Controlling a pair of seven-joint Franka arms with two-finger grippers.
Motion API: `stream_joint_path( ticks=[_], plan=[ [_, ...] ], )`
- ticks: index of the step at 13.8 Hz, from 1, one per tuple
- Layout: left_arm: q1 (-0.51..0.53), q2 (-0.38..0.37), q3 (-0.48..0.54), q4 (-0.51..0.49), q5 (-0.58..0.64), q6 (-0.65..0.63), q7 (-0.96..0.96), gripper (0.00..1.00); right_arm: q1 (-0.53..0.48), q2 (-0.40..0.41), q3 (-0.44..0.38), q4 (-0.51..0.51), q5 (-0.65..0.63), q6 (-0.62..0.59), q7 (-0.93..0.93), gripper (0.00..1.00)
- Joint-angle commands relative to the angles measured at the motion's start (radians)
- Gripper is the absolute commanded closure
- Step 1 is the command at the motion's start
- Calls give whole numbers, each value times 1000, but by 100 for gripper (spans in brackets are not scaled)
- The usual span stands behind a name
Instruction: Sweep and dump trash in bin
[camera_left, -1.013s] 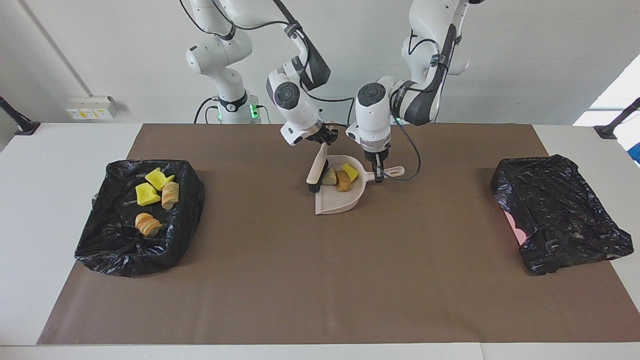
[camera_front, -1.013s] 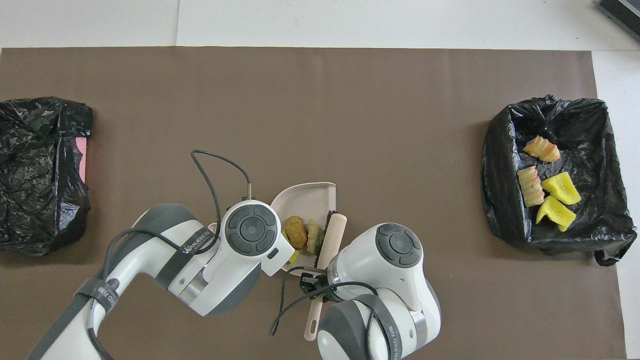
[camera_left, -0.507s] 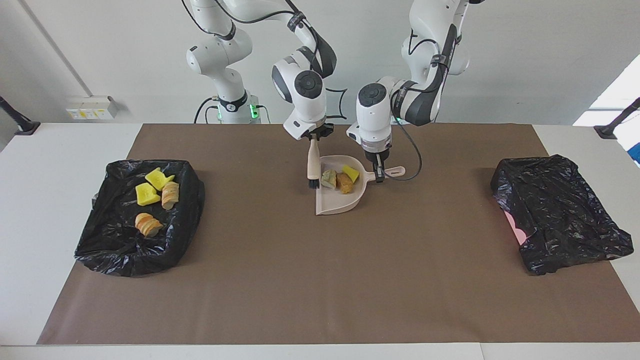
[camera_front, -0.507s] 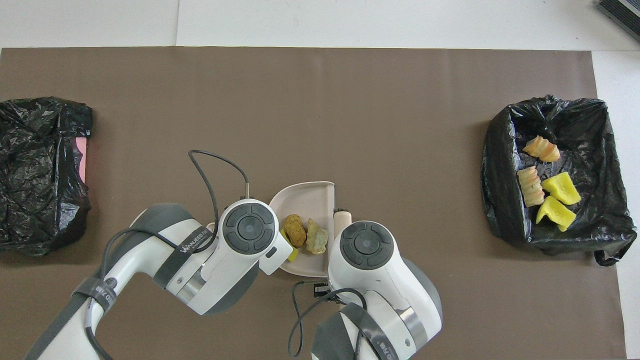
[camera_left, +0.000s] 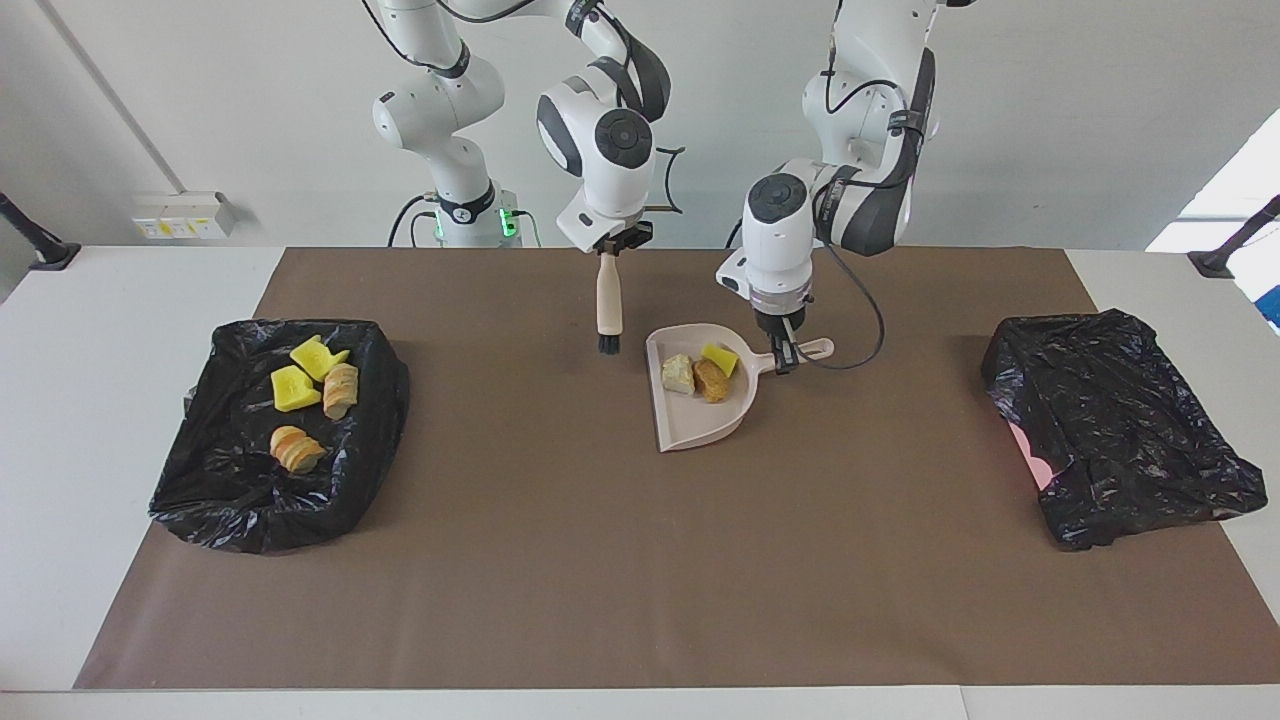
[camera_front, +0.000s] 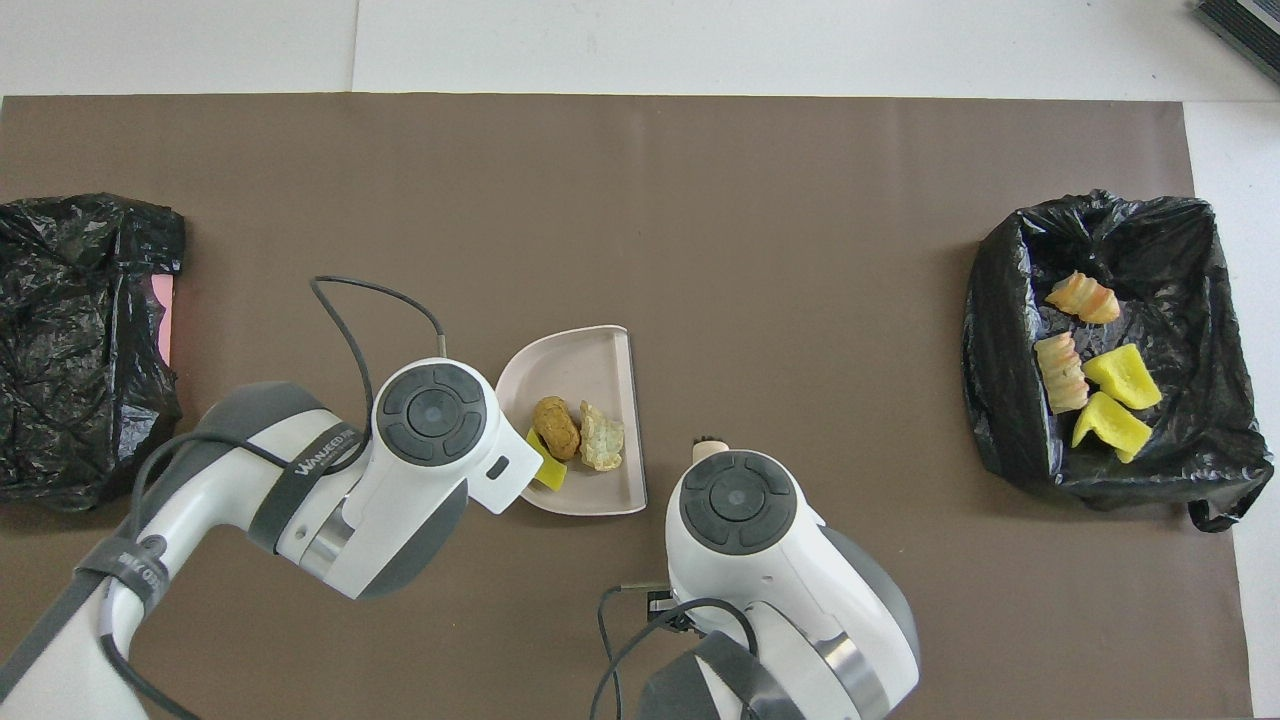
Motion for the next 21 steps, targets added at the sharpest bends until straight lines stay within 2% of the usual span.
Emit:
stream_joint_path(
  ticks=[1,3,5,7,12,13,14,16,18,20,21],
  plan=[
    [92,-93,-6,4,3,-56,51,100,23,-31,5,-83,51,78,38,100],
    [186,-139,-4,8,3,-55,168,100,72,-25,5,-123,65,171,74,100],
    [267,-168,-3,25,3,-55,288,100,121,3,5,-131,65,202,145,100],
    [362,-177,-2,56,-5,-70,344,100,154,40,5,-133,77,280,242,100],
    [624,-173,-1,149,-43,-87,497,100,187,26,5,-172,80,282,242,100],
    [692,-168,-1,172,-62,-88,512,100,203,26,5,-183,80,287,243,96],
    [750,-168,-1,177,-69,-88,520,100,217,26,5,-195,80,297,243,84],
    [868,-167,1,183,-69,-73,517,100,220,26,5,-199,80,305,243,81],
    [943,-157,4,220,-68,-72,526,100,226,24,5,-206,79,311,236,64],
    [971,-127,14,264,-37,-61,523,100,226,26,5,-206,67,313,231,45],
    [970,-108,20,290,34,-62,523,100,226,26,5,-206,62,313,227,36]
  ],
)
